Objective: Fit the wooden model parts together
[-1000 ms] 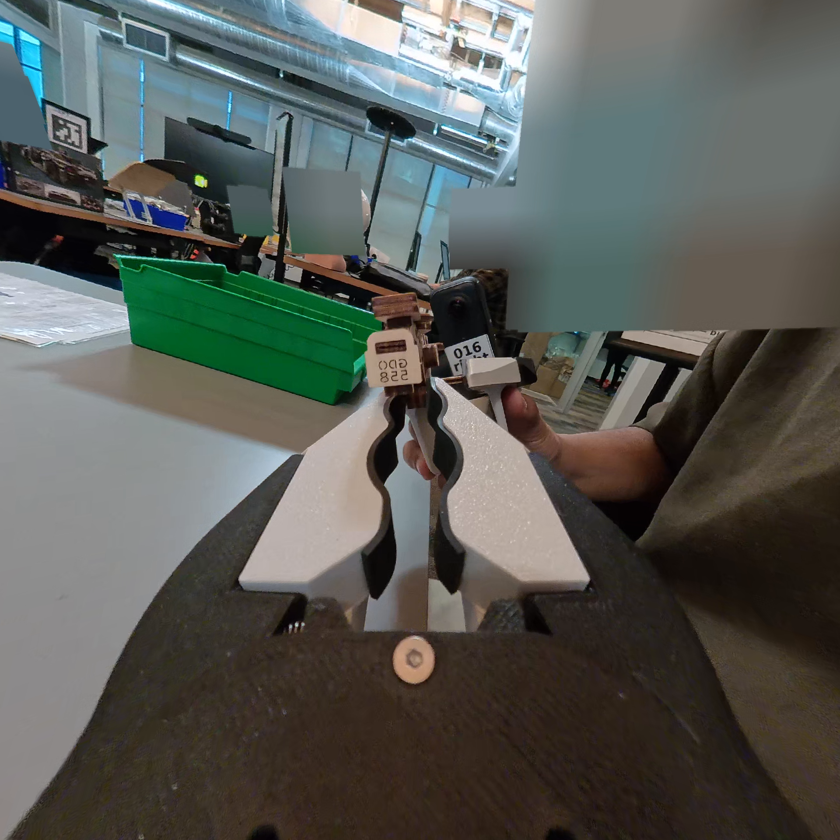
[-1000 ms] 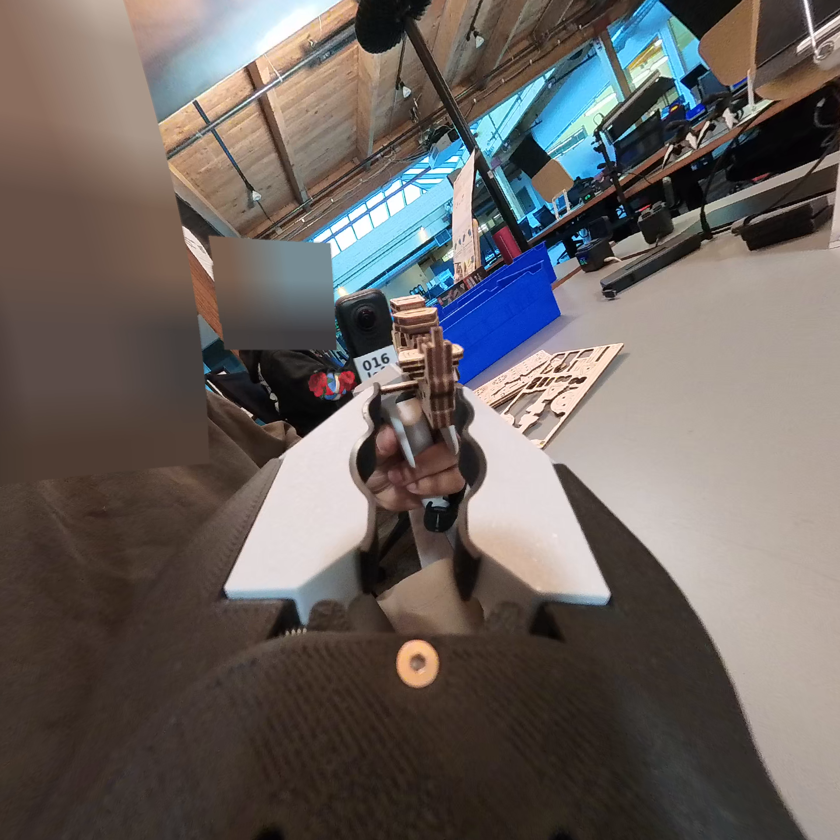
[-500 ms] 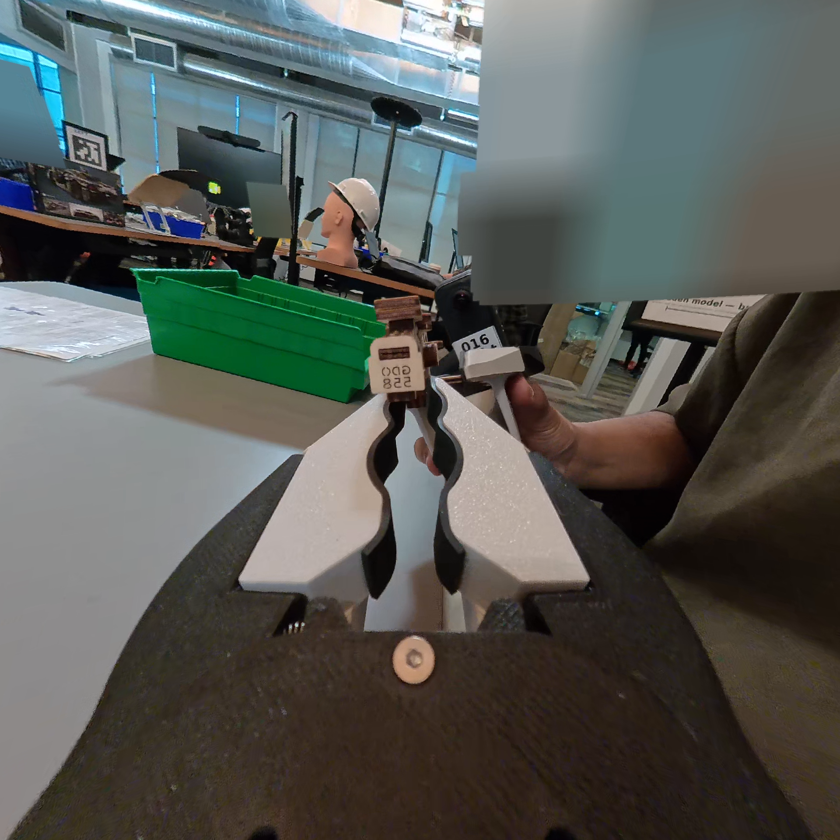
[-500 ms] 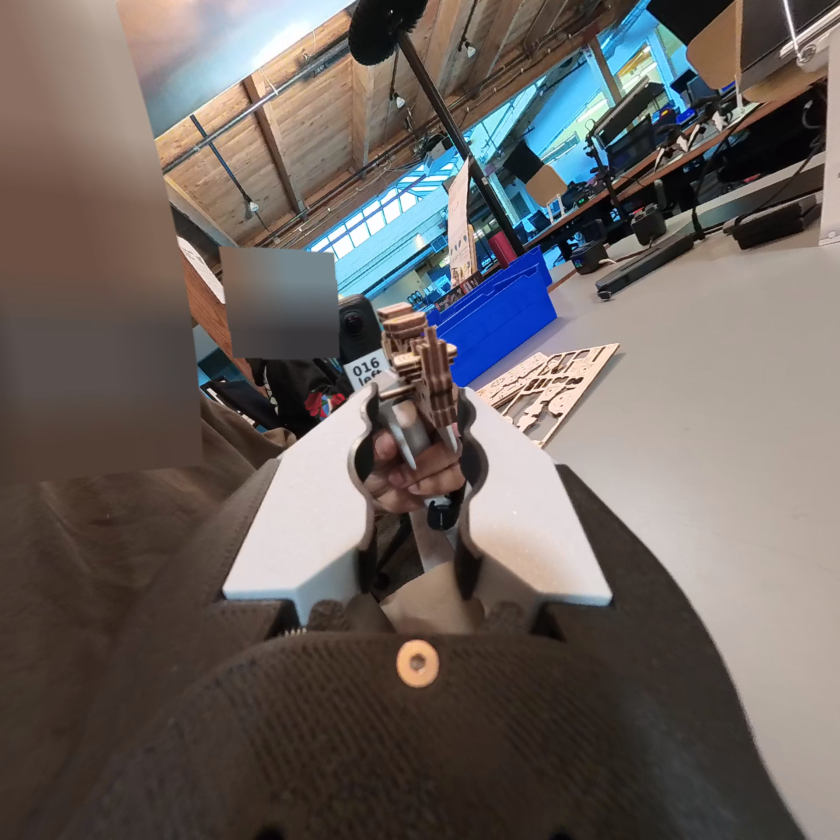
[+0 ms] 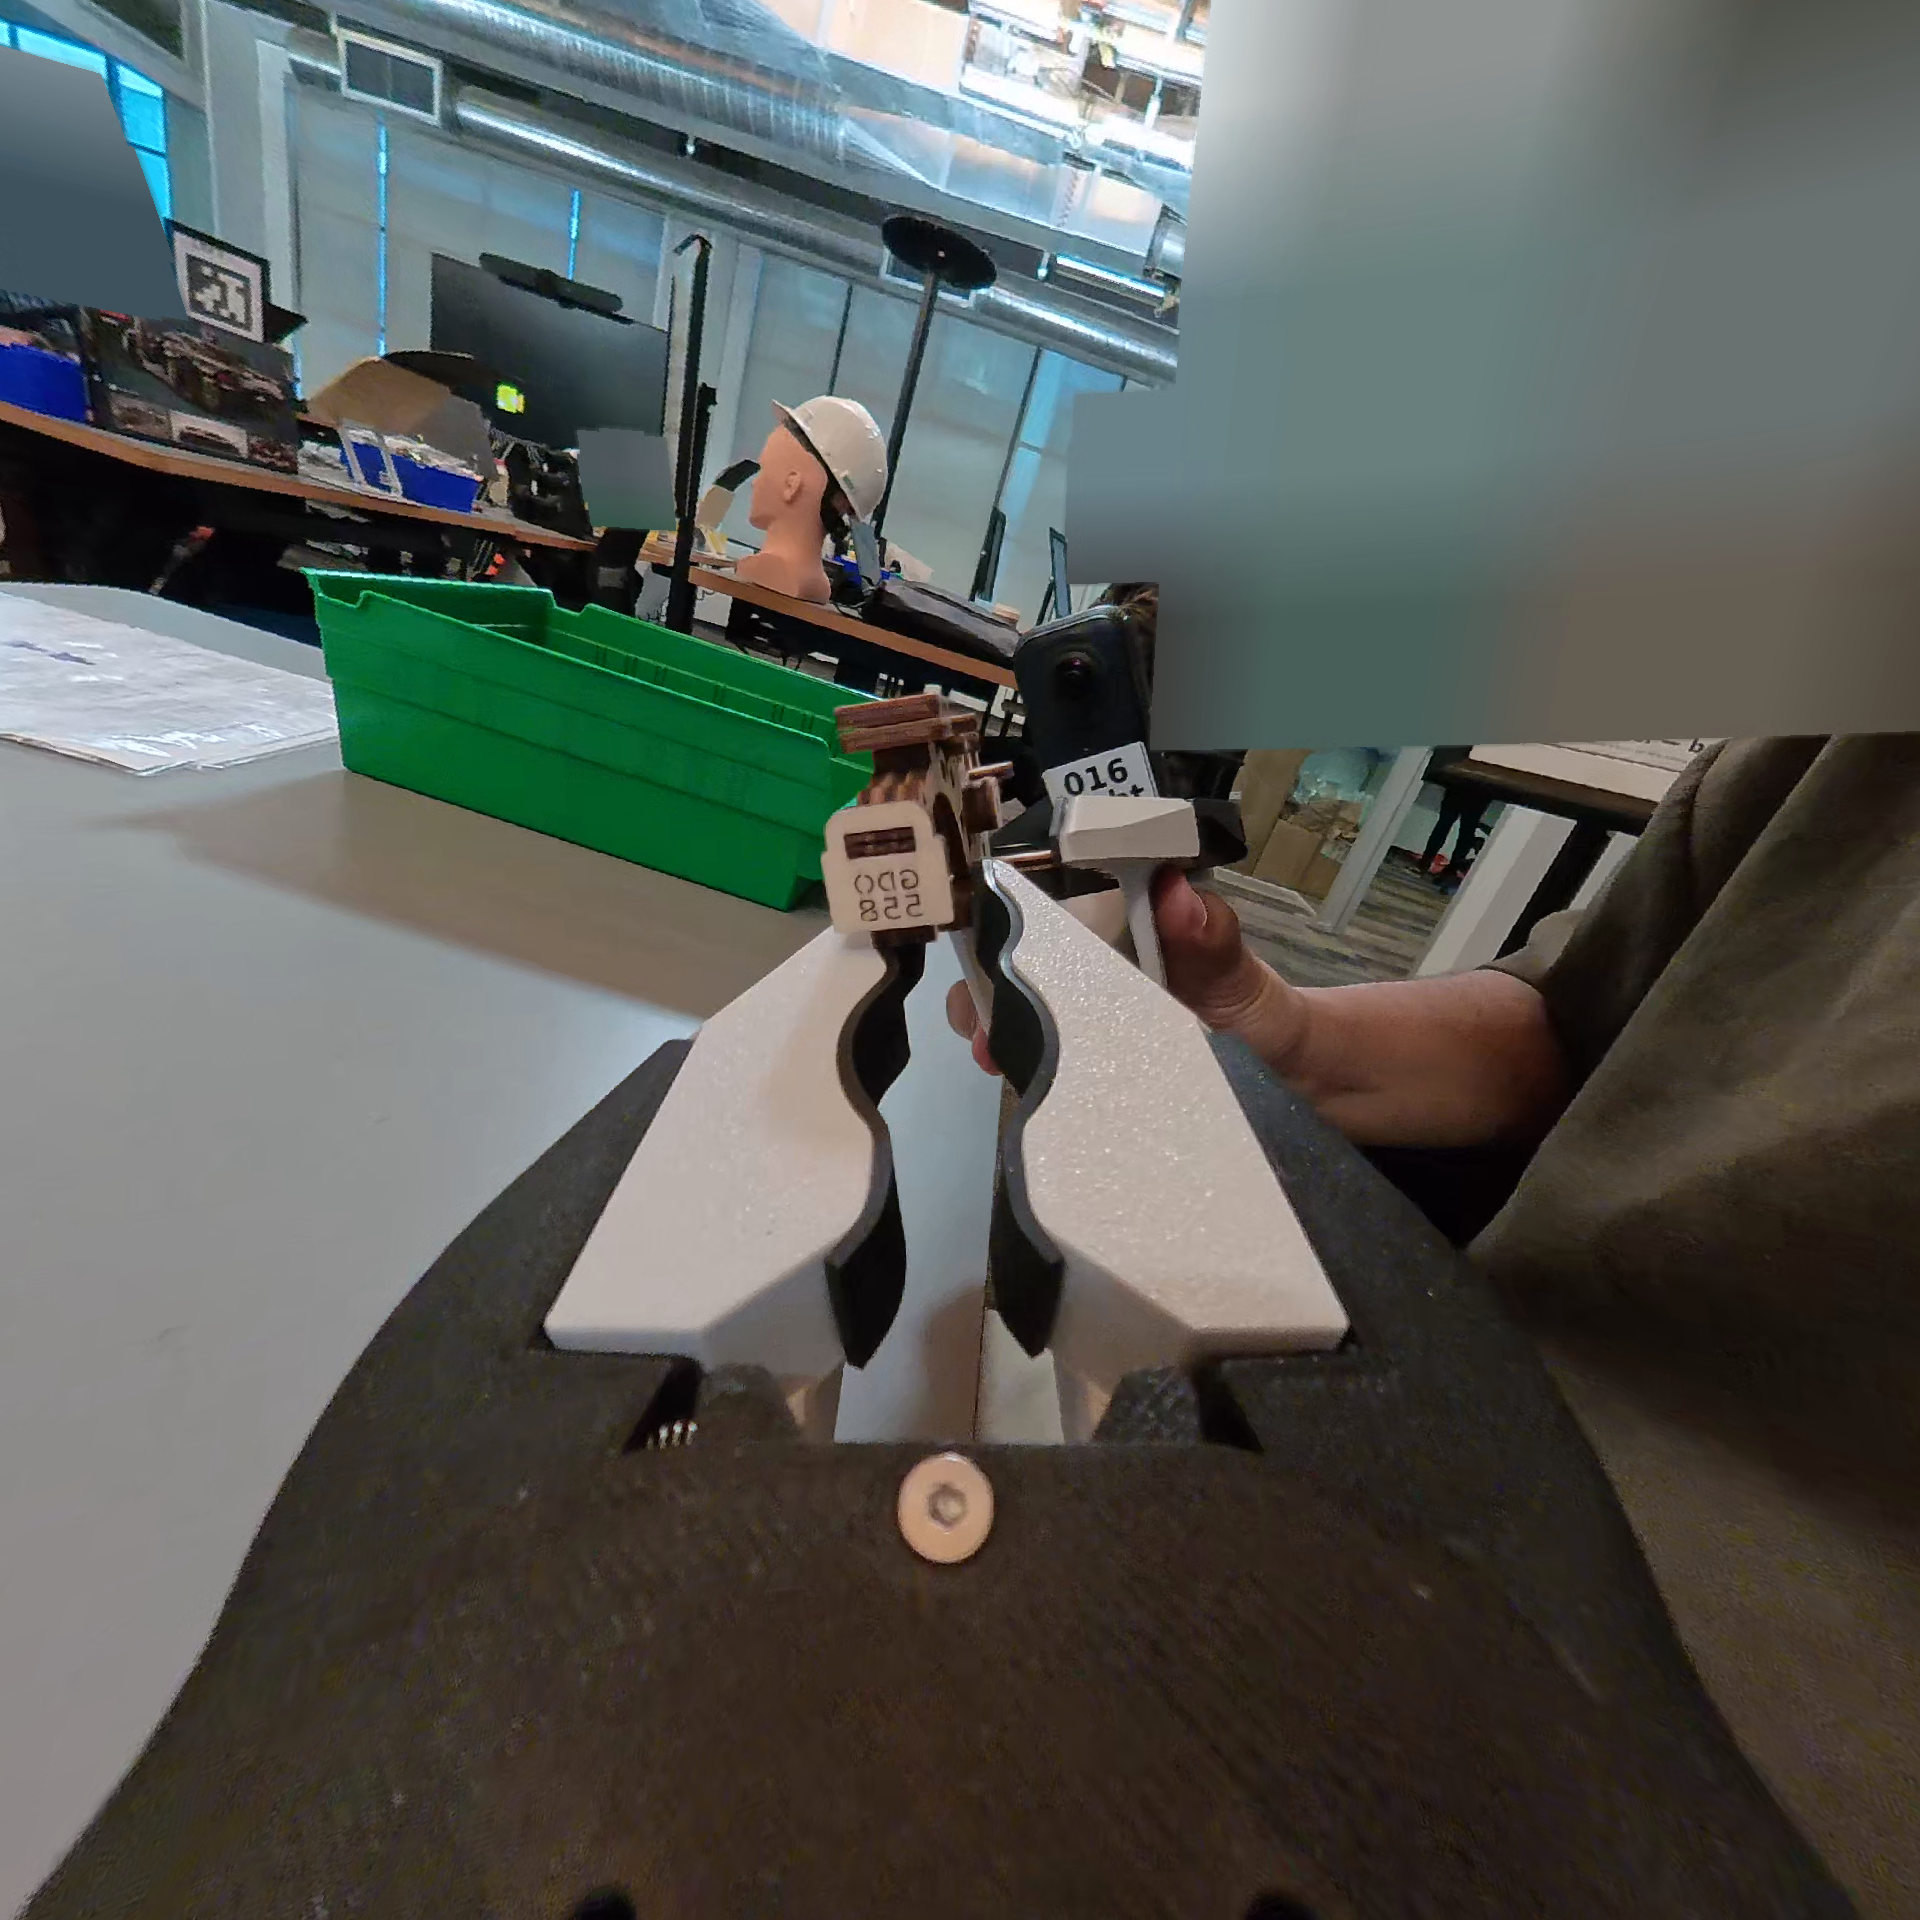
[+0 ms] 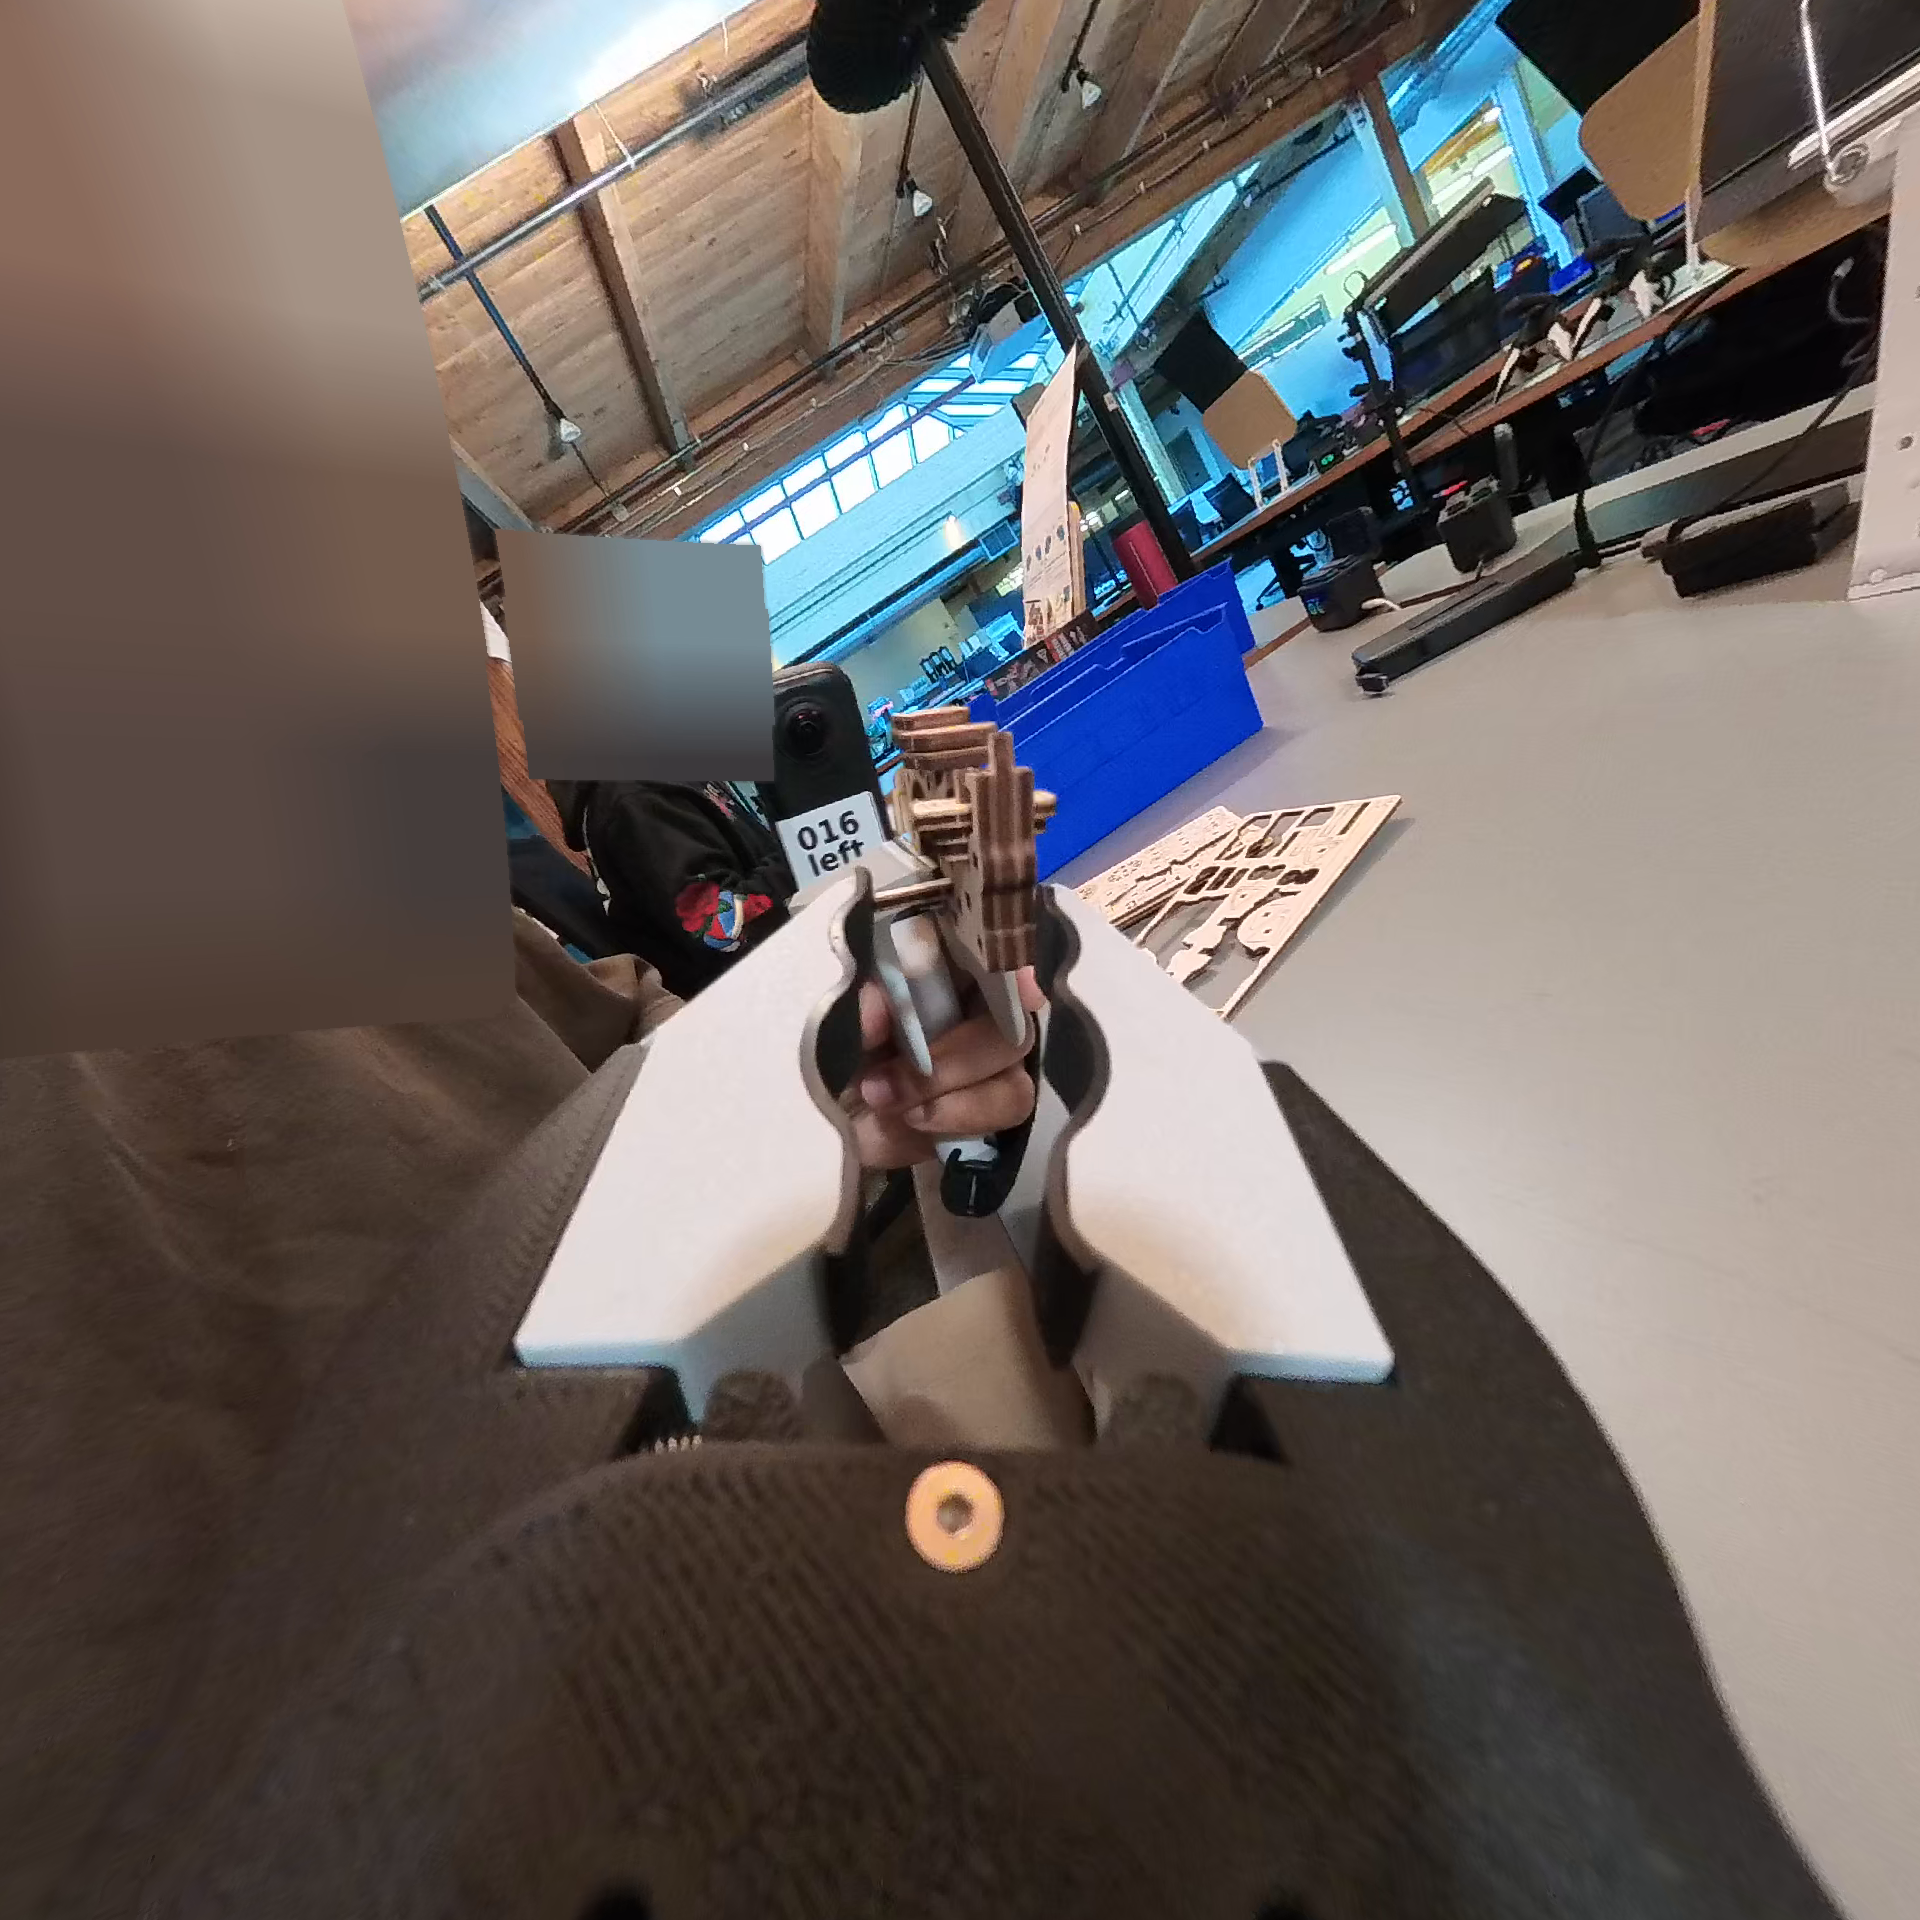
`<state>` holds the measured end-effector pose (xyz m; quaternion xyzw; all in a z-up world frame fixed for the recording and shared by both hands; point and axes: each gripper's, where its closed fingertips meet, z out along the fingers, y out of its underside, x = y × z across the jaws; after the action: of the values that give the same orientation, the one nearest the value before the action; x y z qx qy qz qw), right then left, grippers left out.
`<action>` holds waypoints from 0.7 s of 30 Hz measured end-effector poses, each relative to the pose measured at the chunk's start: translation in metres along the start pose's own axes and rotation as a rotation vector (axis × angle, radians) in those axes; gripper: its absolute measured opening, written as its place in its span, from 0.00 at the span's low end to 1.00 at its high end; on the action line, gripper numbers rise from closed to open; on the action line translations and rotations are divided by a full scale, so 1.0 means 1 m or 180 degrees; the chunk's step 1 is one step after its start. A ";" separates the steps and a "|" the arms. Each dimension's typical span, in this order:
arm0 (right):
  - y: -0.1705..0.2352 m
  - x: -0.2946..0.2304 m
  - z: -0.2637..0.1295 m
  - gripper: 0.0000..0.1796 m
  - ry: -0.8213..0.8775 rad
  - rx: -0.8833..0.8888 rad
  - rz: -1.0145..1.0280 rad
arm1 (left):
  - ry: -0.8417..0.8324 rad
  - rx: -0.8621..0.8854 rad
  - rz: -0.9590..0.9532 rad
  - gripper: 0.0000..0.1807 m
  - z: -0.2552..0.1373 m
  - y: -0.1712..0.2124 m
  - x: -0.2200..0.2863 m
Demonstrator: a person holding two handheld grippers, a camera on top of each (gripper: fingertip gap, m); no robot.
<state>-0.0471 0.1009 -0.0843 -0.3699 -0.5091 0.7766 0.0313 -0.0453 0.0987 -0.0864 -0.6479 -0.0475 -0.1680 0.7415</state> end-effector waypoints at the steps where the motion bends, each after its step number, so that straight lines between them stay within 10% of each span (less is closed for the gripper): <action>1: 0.000 0.001 0.000 0.16 0.0017 -0.0009 -0.0017 | -0.0015 0.0002 -0.0004 0.04 0.000 0.000 -0.001; 21: 0.002 0.005 0.001 0.16 0.0173 -0.0044 -0.0142 | -0.0125 0.0031 -0.0023 0.05 0.001 0.003 -0.004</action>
<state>-0.0501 0.1015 -0.0881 -0.3796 -0.5215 0.7618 0.0598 -0.0477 0.1004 -0.0904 -0.6473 -0.0652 -0.1577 0.7429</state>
